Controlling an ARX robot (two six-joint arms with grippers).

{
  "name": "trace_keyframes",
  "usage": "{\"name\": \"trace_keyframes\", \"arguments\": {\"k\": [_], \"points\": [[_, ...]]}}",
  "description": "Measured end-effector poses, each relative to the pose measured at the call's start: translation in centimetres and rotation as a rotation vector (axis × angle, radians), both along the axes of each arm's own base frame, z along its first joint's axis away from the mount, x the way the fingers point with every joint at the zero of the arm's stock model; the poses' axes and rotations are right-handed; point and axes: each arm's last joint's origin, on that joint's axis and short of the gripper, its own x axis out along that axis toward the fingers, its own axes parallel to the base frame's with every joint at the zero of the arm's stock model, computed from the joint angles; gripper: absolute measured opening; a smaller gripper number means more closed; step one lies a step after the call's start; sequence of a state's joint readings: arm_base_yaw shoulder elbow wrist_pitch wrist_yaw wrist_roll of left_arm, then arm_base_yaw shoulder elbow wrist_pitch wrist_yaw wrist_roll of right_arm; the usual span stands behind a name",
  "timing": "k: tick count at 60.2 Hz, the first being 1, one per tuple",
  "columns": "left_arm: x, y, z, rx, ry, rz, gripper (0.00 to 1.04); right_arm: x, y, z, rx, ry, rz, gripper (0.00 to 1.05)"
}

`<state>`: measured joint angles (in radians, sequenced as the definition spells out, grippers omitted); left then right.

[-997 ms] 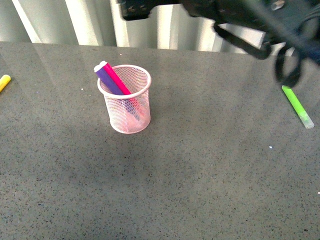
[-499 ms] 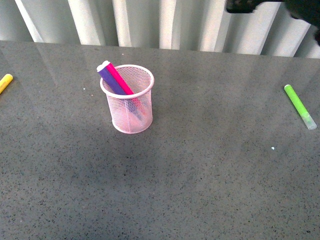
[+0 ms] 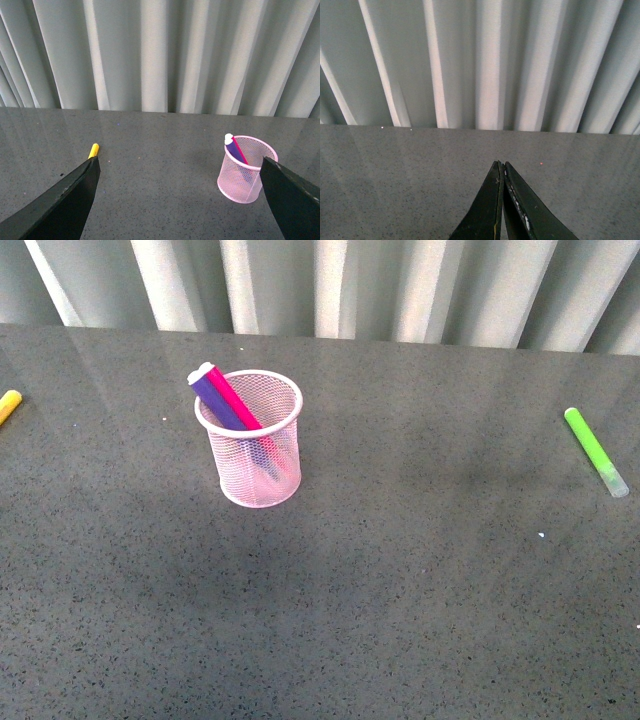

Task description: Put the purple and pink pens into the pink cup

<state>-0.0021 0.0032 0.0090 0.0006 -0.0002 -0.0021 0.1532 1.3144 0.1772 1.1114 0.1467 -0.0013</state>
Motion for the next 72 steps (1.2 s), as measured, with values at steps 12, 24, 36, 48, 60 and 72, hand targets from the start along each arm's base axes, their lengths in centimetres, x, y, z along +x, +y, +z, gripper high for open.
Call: {"name": "trace_keyframes", "arguments": {"k": [12, 24, 36, 48, 60, 72], "points": [[0.0, 0.0, 0.0, 0.000, 0.000, 0.000, 0.98, -2.5, -1.1, 0.2, 0.002, -0.007, 0.003, 0.03], [0.0, 0.0, 0.0, 0.000, 0.000, 0.000, 0.98, -4.4, -2.4, 0.2, 0.004, -0.008, 0.011, 0.03], [0.0, 0.0, 0.0, 0.000, 0.000, 0.000, 0.98, -5.6, -2.7, 0.6, 0.004, -0.017, -0.005, 0.03], [0.0, 0.0, 0.0, 0.000, 0.000, 0.000, 0.98, -6.6, -2.7, 1.0, 0.004, -0.033, -0.005, 0.03], [0.0, 0.0, 0.0, 0.000, 0.000, 0.000, 0.98, -7.5, -2.7, 1.3, 0.004, -0.043, -0.005, 0.03], [0.0, 0.0, 0.0, 0.000, 0.000, 0.000, 0.98, -8.3, -2.7, 1.5, 0.004, -0.049, -0.005, 0.03]]}}
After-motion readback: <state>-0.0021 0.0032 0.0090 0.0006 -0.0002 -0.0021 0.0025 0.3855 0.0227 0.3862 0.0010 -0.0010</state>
